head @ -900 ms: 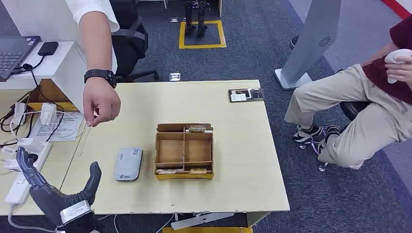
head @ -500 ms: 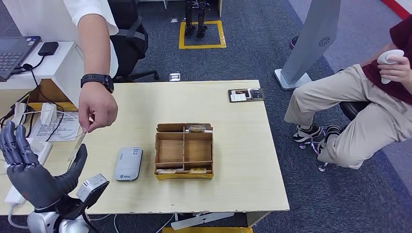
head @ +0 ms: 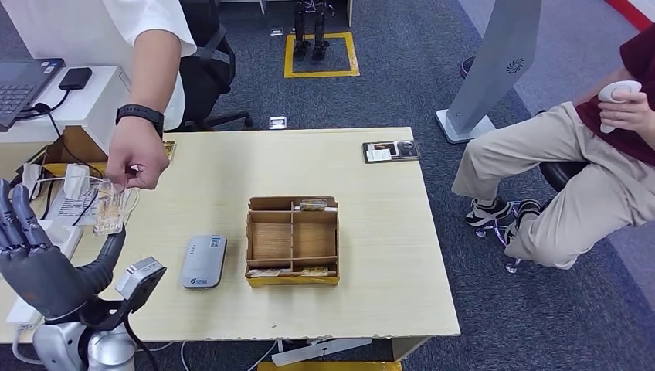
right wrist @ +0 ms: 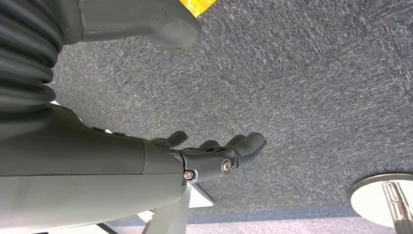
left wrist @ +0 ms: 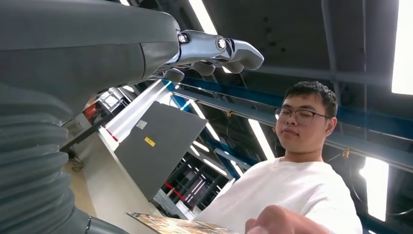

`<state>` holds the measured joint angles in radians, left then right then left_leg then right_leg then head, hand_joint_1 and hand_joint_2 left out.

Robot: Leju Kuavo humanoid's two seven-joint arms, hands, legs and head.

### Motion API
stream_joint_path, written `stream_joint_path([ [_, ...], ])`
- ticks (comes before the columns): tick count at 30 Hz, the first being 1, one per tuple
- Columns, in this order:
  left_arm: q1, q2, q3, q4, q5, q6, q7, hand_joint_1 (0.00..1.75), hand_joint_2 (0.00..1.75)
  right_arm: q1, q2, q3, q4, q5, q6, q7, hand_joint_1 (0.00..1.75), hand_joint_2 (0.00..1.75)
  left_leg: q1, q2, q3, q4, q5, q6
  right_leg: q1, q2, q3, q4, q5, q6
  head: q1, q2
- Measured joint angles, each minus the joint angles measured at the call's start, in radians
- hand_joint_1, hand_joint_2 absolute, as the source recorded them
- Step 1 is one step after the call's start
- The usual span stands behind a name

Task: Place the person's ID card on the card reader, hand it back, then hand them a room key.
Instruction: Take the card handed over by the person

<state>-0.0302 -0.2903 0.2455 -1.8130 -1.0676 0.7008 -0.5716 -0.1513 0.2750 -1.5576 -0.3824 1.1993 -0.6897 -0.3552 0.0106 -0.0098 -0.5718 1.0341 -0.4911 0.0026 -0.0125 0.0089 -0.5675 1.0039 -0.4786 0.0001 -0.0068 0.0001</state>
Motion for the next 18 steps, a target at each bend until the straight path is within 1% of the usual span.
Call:
stream_joint_path([
  [1,-0.003,0.000,0.001,0.002,0.003,0.000,0.000,1.42,1.75,0.000,0.000,0.000,0.001,0.000,0.000,0.000,0.00,1.75,0.000,0.000,0.000,0.000,0.000,0.000,0.000,0.000,0.000,0.000,0.000,0.000,0.000,0.000],
  [2,-0.006,0.000,0.001,0.003,0.006,0.000,0.000,1.75,1.75,0.000,-0.001,0.000,0.001,-0.001,0.000,0.000,0.00,1.75,0.000,0.000,0.000,0.000,0.000,0.000,0.000,0.000,0.000,0.000,0.000,0.000,0.000,0.000],
  [9,-0.012,0.001,0.003,0.012,0.027,0.000,-0.011,1.75,1.75,0.000,-0.001,0.000,0.003,-0.003,0.000,0.000,0.00,1.75,0.000,0.000,0.000,0.000,0.000,0.000,0.000,0.000,0.000,0.000,0.000,0.000,0.000,0.000],
  [14,-0.025,0.001,0.023,0.023,0.137,0.000,-0.058,1.75,1.75,0.000,-0.001,0.000,0.003,-0.001,0.000,0.000,0.00,1.75,0.000,0.000,0.000,0.000,0.000,0.000,0.000,0.000,0.000,0.000,0.000,0.000,0.000,0.000],
  [18,-0.033,0.001,0.039,0.028,0.139,0.000,-0.068,1.75,1.75,-0.001,-0.001,0.000,0.003,0.002,0.000,0.000,0.00,1.75,0.000,0.000,0.000,0.000,0.000,0.000,0.000,0.000,0.000,0.000,0.000,0.000,0.000,0.000],
])
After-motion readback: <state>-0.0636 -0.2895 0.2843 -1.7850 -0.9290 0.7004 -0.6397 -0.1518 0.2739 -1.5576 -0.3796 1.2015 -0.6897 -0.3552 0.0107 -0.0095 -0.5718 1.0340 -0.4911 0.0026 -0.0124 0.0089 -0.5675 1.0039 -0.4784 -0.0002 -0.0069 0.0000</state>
